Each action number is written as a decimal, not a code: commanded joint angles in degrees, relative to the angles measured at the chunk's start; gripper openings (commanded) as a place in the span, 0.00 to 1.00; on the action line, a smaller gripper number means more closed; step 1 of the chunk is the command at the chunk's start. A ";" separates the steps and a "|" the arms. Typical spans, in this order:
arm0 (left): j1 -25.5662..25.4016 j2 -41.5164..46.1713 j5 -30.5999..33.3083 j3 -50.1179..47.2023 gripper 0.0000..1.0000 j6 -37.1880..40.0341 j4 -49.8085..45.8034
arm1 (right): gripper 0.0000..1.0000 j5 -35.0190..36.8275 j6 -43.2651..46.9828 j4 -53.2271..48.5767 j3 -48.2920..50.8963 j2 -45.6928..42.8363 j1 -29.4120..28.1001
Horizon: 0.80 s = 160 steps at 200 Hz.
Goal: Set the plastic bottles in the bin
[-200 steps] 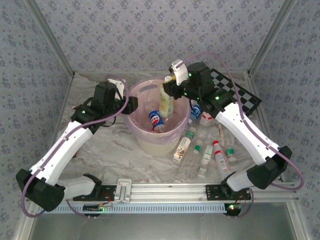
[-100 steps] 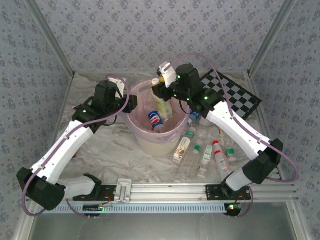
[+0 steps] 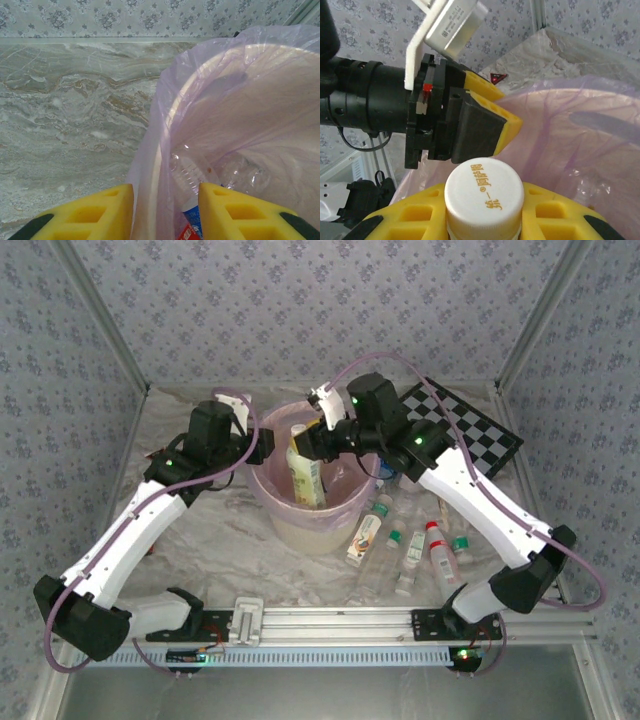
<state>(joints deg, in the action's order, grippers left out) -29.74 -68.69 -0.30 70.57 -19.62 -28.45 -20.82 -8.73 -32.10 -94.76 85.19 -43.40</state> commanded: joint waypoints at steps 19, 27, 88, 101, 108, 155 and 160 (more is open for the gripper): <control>-0.59 -0.08 0.72 0.54 0.38 0.50 -1.84 | 0.00 3.13 -1.35 -5.47 3.00 4.68 0.61; -0.59 -0.09 1.01 0.54 0.38 0.63 -1.92 | 0.00 3.23 -1.61 -5.31 3.63 5.64 0.59; -0.59 0.20 1.52 1.39 0.37 1.07 -2.74 | 0.07 7.65 -5.66 -4.23 6.25 13.58 -0.69; -0.59 0.02 1.83 1.73 0.37 1.32 -3.10 | 0.12 8.81 -5.85 -3.77 6.12 14.23 -1.50; -0.59 -0.09 2.10 2.04 0.37 1.49 -3.40 | 0.16 9.23 -5.86 -3.57 6.01 14.39 -1.88; -0.58 -0.70 3.81 2.91 0.35 2.56 -4.92 | 0.47 10.46 -4.83 -6.44 0.22 12.24 -1.99; -0.59 -0.75 3.97 2.89 0.34 2.66 -5.05 | 0.51 10.53 -4.57 -7.06 -0.69 11.68 -2.02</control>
<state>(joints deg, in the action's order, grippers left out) -30.09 -69.01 1.72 71.64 -18.61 -30.96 -11.66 -13.47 -34.15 -90.61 98.80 -45.15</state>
